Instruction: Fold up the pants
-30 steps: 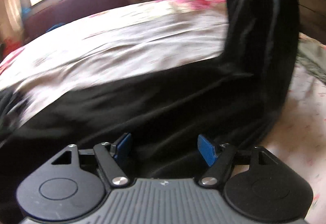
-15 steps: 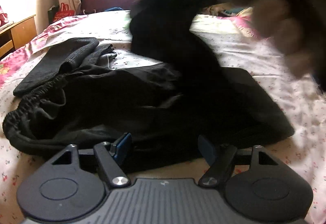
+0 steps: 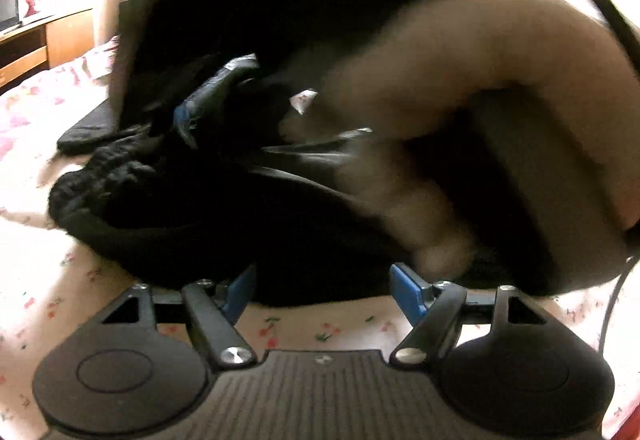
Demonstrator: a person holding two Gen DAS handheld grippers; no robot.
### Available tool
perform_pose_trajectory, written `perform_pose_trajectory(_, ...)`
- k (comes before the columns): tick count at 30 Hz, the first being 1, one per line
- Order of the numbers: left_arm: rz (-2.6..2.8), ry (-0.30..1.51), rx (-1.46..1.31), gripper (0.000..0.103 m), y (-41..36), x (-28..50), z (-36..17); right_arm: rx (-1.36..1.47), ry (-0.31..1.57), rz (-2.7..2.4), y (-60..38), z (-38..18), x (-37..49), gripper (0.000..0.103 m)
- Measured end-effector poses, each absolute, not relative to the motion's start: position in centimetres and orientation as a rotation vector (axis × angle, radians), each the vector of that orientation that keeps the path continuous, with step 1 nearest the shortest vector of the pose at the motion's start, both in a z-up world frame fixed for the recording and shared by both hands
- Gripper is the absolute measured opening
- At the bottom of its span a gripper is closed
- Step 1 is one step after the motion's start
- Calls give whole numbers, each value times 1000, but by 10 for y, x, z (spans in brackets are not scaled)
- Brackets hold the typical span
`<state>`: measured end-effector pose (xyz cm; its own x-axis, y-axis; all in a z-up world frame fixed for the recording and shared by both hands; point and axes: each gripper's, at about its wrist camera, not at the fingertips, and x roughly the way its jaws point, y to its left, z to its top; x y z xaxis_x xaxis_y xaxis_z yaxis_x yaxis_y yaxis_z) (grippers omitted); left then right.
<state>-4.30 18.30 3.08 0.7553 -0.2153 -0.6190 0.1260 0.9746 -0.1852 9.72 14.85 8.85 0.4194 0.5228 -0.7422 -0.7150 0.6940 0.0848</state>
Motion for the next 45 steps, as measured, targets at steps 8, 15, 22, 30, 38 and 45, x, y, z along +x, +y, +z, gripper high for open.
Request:
perform_pose_trajectory(8,-86,705,-170,86,215,-58,35,-90,748,793,50,124,86,49)
perform_pose_trajectory(15,-39,704,-87,86,213,-47,40,22,838,677,1,104,117,51)
perform_pose_trajectory(22,-30,718,-103,87,218,-42,32,185,1052,752,40,55,149,51)
perform_pose_trajectory(30,-12,732,-131,87,228,-42,29,310,992,1030,122,85,168,51)
perform_pose_trajectory(38,-29,622,-61,87,216,-52,53,352,853,1031,46,115,162,59)
perform_pose_trajectory(45,-253,455,-20,95,177,-21,80,307,852,551,-123,92,145,61)
